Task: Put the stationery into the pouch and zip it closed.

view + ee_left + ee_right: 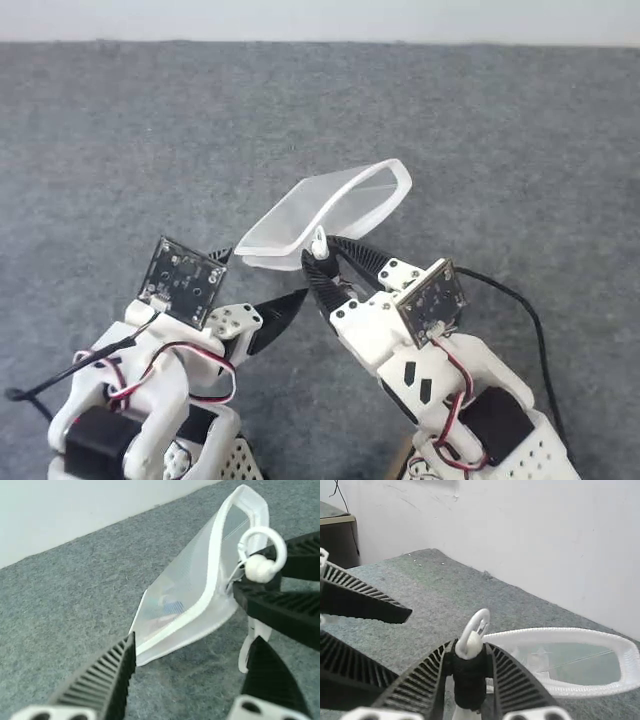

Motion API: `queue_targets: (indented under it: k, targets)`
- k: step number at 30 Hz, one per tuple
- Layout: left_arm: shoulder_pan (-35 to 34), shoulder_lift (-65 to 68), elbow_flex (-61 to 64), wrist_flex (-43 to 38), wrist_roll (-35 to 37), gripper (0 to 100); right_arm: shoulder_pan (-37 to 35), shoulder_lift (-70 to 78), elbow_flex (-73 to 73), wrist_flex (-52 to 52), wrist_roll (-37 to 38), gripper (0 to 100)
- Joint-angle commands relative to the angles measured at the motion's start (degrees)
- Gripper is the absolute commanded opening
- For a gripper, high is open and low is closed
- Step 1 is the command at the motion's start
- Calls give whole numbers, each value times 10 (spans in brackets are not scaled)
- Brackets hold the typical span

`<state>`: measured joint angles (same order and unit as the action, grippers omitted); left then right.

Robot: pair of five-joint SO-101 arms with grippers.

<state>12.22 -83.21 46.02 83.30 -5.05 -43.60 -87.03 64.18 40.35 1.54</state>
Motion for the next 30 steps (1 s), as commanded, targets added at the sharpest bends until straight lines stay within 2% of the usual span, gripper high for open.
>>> queue_targets:
  k: [1,6,13,19,30]
  targets:
    - [4,-5,-7,-19,-6,336,1,-16,-11,2,8,6]
    - [5,-5,-5,-21,-29,337,0,-18,-34,32,6,6]
    - [5,-2,12,-64,-31,337,-1,-20,-41,42,9,6]
    - [5,-4,76,-114,-55,337,-59,-20,-65,78,14,6]
    - [5,-4,109,-135,-90,336,-59,-20,-65,81,28,6]
